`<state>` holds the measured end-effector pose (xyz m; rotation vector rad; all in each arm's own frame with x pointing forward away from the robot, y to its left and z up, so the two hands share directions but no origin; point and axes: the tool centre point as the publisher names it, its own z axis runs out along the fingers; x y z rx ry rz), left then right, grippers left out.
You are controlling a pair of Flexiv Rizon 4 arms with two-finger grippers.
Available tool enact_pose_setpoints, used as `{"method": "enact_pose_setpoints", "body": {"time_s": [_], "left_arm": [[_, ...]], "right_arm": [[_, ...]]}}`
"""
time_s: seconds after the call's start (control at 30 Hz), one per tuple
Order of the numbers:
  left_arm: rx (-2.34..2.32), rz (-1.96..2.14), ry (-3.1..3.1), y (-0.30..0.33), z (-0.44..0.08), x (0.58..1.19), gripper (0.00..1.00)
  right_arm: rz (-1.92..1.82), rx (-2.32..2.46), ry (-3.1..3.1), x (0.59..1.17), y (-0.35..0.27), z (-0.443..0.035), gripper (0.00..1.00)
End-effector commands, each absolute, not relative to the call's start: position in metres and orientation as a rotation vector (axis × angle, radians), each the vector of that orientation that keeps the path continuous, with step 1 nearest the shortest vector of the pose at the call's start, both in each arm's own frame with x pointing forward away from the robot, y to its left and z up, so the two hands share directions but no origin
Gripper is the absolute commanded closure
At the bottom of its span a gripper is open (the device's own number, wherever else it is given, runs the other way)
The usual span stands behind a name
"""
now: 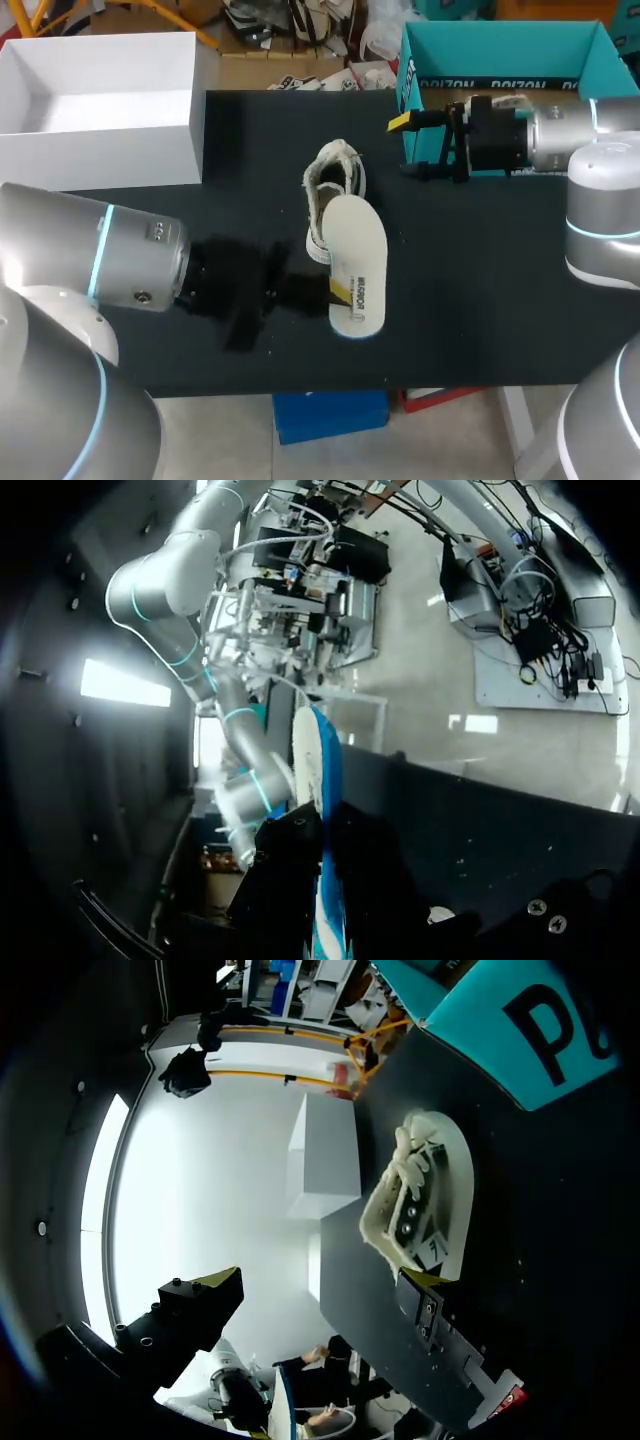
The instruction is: Take the shoe out of the shoebox, open the shoe tongue, remove and reinsert the insole, then place the shoe into the shoebox
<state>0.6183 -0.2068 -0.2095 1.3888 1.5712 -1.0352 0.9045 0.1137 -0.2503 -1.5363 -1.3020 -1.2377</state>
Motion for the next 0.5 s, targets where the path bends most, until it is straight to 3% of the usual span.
{"method": "enact_pose_setpoints", "body": {"time_s": [0.03,0.5], "left_arm": [[1.256,-1.089,1.434,-0.192,-0.241,0.628,1.0],[1.239,-1.043,1.494,-0.178,-0.263,0.655,1.0]], "right_arm": [[-1.24,-1.537,-1.301,0.905,0.115,-0.252,0.0],[-1.24,-1.537,-1.301,0.905,0.115,-0.252,0.0]]}}
